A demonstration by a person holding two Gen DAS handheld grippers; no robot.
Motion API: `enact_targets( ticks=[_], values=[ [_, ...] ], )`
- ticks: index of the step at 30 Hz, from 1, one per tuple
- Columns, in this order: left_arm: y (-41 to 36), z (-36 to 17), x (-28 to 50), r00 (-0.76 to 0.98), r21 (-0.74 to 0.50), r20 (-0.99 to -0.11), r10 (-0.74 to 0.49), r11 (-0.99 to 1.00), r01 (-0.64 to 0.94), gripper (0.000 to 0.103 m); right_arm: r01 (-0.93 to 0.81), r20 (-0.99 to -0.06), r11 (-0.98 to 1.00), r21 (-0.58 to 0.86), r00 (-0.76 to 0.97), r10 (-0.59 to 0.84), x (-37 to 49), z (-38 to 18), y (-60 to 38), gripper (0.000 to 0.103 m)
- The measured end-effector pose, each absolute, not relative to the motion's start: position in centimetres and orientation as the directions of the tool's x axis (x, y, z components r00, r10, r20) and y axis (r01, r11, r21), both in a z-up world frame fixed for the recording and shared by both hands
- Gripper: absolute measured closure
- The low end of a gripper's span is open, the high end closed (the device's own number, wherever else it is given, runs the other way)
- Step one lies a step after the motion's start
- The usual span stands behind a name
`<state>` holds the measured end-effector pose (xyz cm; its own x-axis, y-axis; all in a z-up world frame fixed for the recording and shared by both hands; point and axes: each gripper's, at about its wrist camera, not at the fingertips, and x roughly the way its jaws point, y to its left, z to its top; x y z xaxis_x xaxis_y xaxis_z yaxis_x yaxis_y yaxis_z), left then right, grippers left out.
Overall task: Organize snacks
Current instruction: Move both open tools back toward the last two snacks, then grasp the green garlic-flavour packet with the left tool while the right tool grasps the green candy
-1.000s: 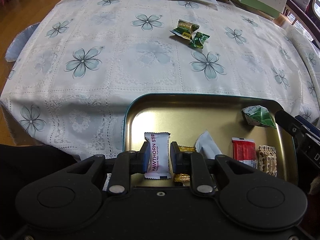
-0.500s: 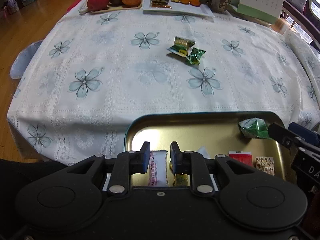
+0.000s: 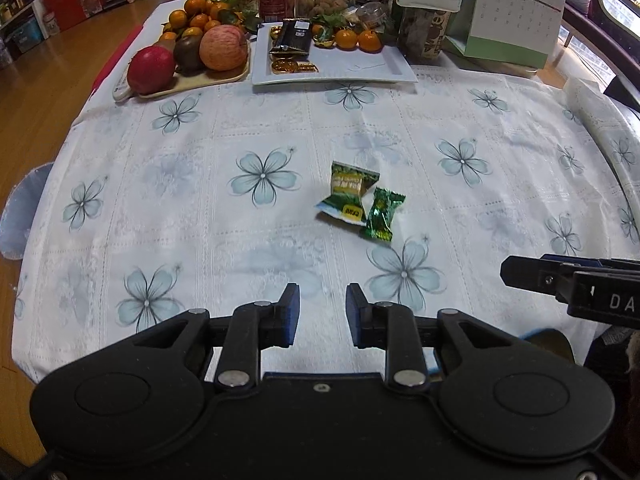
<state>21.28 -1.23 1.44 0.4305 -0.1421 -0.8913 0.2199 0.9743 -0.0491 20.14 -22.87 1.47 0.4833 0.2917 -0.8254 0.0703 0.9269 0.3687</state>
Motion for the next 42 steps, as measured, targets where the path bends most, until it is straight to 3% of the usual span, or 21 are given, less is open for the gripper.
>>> enact_targets(
  ticks=[11,18,30,42],
  values=[
    [-0.2,-2.2,29.9,0.344,-0.090,-0.932,-0.116,0.992,0.090,0.068,0.220,-0.879,0.884,0.414,0.348,0.325,30.7,-3.3,-22.6,0.059],
    [1.3,-3.6,31.5,0.265,-0.110,-0.959,-0.104,0.994,-0.010,0.069,0.263,-0.885,0.859,0.439,0.292,0.363,32.8,-6.3,-20.9,0.061],
    [2.0,-2.5,32.3,0.284,-0.155,-0.949,-0.138,0.987,-0.039,0.069,0.229,-0.909,0.899,0.374,0.284,0.306,34.4,-8.2,-18.0,0.062],
    [1.3,-3.7,32.7,0.256,-0.124,-0.961,-0.108,0.991,-0.048,0.069,0.157,-0.916,0.935,0.319,0.303,0.262,34.4,-8.0,-17.2,0.081]
  ],
)
